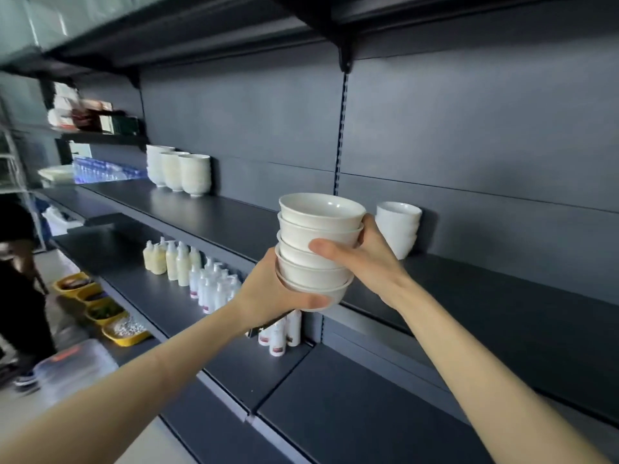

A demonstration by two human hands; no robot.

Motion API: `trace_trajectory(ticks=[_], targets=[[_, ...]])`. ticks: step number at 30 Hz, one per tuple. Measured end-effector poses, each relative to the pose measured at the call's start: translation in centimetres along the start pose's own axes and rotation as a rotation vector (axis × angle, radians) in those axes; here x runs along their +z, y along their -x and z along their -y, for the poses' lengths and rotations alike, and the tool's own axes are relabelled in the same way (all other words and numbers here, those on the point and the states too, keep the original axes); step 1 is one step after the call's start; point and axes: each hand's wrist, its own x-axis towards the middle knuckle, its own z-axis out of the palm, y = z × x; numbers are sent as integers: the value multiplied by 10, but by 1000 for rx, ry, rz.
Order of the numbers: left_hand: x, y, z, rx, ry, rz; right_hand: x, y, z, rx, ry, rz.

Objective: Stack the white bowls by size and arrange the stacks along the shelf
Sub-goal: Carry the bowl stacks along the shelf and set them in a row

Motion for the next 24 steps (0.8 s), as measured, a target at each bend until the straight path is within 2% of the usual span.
trace_trajectory(ticks=[4,11,24], targets=[[-77,2,37,-25,-12,-52,79,-37,11,-9,-31,51],[-170,-24,91,-34,17,-122,175,-116,11,-34,-77,128],[-332,-142,211,-87,-15,-149,324,-313,-16,-58,-108,155]])
